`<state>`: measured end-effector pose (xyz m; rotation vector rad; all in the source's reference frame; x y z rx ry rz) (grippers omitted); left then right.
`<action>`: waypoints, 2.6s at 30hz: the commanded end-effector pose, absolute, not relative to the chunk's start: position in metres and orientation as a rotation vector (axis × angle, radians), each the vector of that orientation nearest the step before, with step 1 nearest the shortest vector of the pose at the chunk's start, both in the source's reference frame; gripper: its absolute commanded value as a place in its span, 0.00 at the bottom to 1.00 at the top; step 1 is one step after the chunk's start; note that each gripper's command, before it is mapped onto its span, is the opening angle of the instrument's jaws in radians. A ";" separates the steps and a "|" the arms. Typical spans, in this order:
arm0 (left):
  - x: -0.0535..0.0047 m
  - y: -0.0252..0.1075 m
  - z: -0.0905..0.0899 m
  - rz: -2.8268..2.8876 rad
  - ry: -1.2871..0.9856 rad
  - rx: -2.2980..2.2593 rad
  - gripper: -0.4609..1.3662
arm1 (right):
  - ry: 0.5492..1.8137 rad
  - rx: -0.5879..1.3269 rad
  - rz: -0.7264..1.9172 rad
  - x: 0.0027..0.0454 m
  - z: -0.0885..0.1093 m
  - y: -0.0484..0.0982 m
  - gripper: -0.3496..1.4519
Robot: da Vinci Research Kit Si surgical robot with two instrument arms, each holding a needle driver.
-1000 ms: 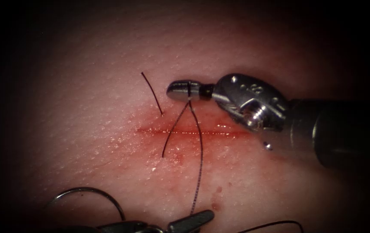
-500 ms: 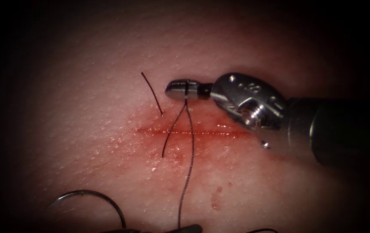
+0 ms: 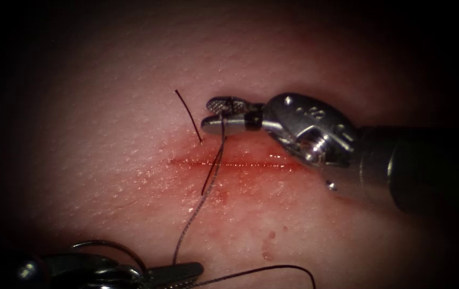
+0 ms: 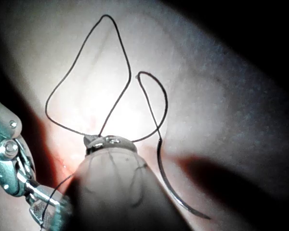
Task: Wound Closure
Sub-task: Use the right gripper to hand off a longer length of suture to the left, then wrap the suture two times counter clockwise around the right needle driver
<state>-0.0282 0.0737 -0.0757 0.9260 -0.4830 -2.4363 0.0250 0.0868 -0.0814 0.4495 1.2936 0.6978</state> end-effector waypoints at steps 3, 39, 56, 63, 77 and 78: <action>-0.0266 0.074 -0.076 -2.472 -0.489 0.889 0.06 | 1.297 0.453 0.680 0.0245 -0.082 0.086 0.81; -0.0195 0.071 -0.078 -2.452 -0.542 0.732 0.06 | 1.286 0.513 0.608 0.0252 -0.080 0.088 0.00; -0.0240 0.072 -0.079 -2.193 -0.470 0.747 0.06 | 1.368 0.667 0.439 0.0311 -0.078 0.090 0.00; -0.0236 0.075 -0.080 -2.187 -0.443 0.765 0.06 | 1.402 0.856 0.330 0.0333 -0.076 0.090 0.00; -0.0231 0.078 -0.078 -2.301 -0.417 0.818 0.06 | 1.521 0.974 0.308 0.0320 -0.078 0.087 0.00; -0.0231 0.078 -0.078 -2.305 -0.416 0.820 0.06 | 1.524 0.976 0.308 0.0319 -0.078 0.087 0.00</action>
